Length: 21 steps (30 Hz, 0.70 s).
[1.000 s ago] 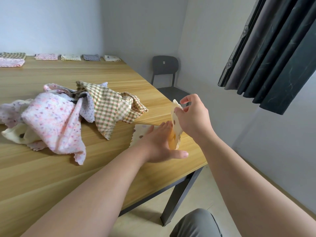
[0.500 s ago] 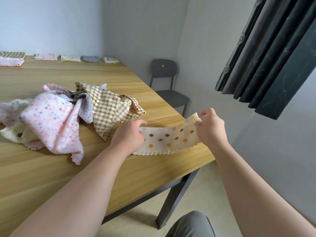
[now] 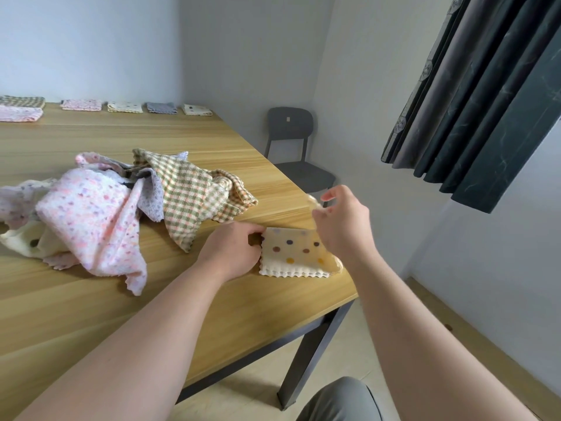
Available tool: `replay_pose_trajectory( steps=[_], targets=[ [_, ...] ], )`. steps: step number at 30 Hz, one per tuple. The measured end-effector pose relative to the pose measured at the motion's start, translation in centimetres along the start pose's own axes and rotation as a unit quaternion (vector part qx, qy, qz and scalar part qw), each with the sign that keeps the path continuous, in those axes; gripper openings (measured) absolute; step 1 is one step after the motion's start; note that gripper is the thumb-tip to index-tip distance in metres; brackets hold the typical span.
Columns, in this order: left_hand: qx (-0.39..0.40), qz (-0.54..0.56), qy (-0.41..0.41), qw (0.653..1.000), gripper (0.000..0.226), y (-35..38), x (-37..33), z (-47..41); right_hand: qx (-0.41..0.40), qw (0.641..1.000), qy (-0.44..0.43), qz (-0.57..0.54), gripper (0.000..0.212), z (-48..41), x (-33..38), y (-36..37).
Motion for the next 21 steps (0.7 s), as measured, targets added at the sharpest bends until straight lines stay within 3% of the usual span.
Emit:
replay_pose_trajectory(
  steps=[8, 12, 21],
  targets=[
    [0.004, 0.022, 0.004, 1.000, 0.047, 0.7, 0.8, -0.6, 0.096, 0.995, 0.022, 0.014, 0.034, 2.6, -0.1, 7.6],
    [0.004, 0.058, -0.017, 0.998, 0.063, 0.9, 1.5, -0.8, 0.107, 0.993, 0.025, 0.030, 0.037, 3.2, -0.5, 8.4],
    [-0.002, 0.074, -0.010, 0.997, 0.065, 0.7, 1.5, -0.9, 0.137, 0.990, 0.025, 0.004, 0.035, 3.3, -0.9, 8.9]
  ],
)
Point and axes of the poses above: each hand's wrist, its own z-axis away from the middle knuckle, its own y-axis out of the palm, x = y × z, the point moved 10 cm from there along -z, towards the middle knuckle, and after that the axes turned 15 degrees about -z, right-handed, at the moved point
